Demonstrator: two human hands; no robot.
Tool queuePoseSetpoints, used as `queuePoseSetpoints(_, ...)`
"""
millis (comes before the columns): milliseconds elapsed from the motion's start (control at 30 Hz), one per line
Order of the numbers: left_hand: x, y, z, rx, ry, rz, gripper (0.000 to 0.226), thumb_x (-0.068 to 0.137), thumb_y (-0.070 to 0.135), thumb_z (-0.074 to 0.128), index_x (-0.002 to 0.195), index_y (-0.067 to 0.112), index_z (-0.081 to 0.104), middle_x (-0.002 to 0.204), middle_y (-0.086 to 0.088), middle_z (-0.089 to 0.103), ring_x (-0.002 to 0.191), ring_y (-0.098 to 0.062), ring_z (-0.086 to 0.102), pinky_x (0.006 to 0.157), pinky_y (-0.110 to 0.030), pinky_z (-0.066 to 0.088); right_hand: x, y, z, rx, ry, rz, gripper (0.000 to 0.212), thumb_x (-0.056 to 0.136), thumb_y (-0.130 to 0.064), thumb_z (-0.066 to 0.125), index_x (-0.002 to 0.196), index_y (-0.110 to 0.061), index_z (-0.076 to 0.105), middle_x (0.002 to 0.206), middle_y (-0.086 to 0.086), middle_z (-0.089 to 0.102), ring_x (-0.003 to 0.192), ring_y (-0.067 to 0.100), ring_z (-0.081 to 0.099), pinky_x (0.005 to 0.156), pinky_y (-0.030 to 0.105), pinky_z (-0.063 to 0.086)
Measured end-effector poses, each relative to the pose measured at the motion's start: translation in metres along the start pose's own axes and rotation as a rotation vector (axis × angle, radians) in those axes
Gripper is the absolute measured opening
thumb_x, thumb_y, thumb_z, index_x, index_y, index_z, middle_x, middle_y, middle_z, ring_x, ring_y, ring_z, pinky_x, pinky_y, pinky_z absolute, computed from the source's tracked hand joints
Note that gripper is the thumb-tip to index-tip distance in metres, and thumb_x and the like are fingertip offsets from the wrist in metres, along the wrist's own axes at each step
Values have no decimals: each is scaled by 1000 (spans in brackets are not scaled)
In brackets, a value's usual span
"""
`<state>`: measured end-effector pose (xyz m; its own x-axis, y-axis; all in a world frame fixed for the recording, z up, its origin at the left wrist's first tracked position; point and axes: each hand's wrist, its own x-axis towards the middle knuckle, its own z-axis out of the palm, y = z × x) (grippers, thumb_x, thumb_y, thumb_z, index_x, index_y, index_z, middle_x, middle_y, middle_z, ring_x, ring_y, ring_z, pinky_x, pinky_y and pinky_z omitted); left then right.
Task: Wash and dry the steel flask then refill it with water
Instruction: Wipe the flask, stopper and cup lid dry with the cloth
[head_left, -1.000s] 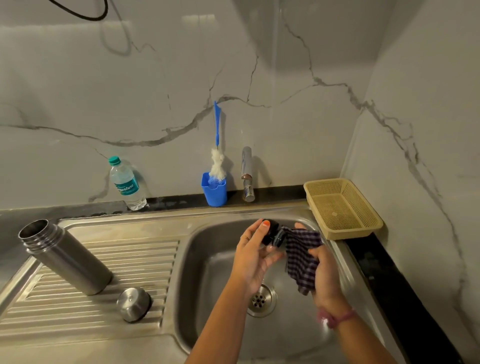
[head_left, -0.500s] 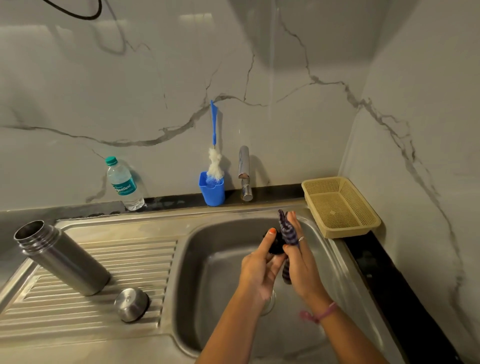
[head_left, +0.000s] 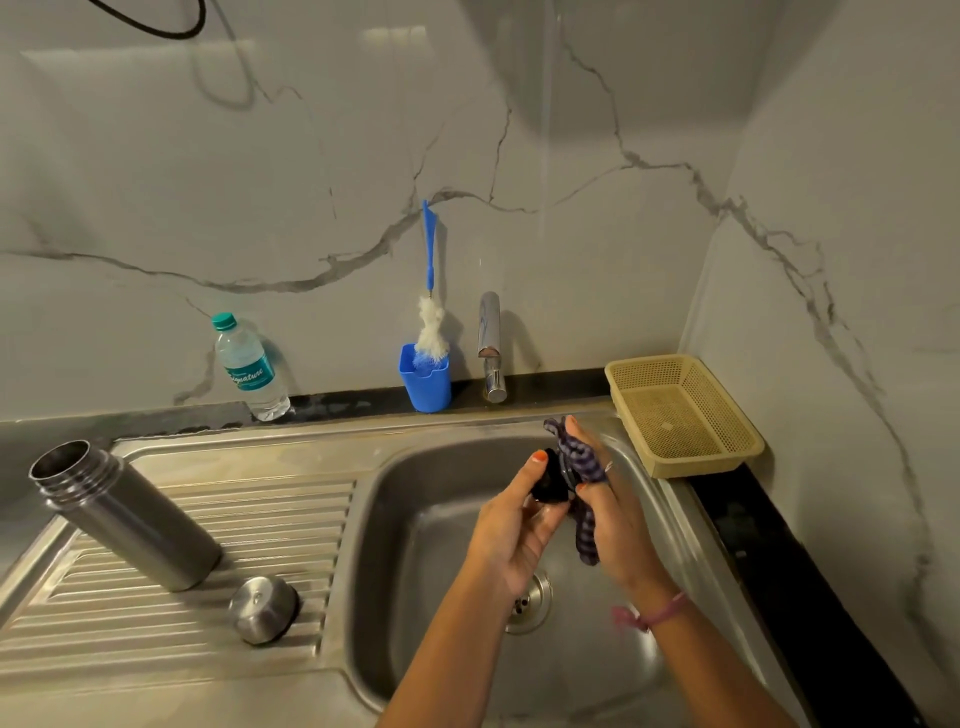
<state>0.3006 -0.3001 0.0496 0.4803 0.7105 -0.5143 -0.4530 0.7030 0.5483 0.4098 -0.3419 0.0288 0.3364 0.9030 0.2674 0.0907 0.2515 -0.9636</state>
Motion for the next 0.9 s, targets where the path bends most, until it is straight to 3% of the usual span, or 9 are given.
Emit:
queuePoseSetpoints(200,3,6,1,-4,12,68,37,77,28,77,103,2,76,103,-15,75,94,-22,72,86,-31,60,-1,-3,-2,-433,-148,-267,63,84,4,45,144,-13,39,154,-4,33,145,11,22,117,24,20)
queuePoseSetpoints(267,2,6,-1,-32,18,51,35,79,26,77,103,1,74,104,-16,75,92,-22,71,80,-30,61,-8,4,-3,-375,-130,-258,60,86,0,43,144,-13,39,153,-3,34,144,12,24,117,26,22)
queuePoseSetpoints(400,0,-1,-2,-23,31,-19,45,75,25,81,109,-4,71,116,-25,69,94,-26,70,62,-25,61,1,2,-7,39,-16,19,53,85,-10,40,135,-21,51,134,-6,57,128,11,50,108,34,41)
queuePoseSetpoints(533,4,-1,-3,8,60,10,46,75,30,81,110,1,73,115,-21,71,113,-28,67,79,-28,61,10,-9,-4,-160,-16,-87,50,81,-10,41,127,-17,59,124,2,56,119,11,53,100,24,45)
queuePoseSetpoints(700,6,5,-1,6,111,35,41,78,34,80,106,5,74,100,-12,77,98,-20,72,76,-26,58,6,-7,-16,-506,-106,-336,42,87,-3,56,129,-4,55,124,3,57,120,-4,48,100,8,34)
queuePoseSetpoints(800,11,7,-5,-27,157,55,46,70,34,83,104,4,73,99,-13,77,100,-22,71,79,-28,59,2,4,-22,-469,-247,-266,47,89,-5,56,135,-13,48,135,-2,52,128,2,45,106,15,35)
queuePoseSetpoints(900,16,4,-9,-5,185,61,49,69,36,85,103,3,73,104,-14,75,107,-24,69,92,-32,57,2,12,-30,-520,-253,-184,50,87,1,53,130,-24,46,134,-12,51,125,3,50,105,16,37)
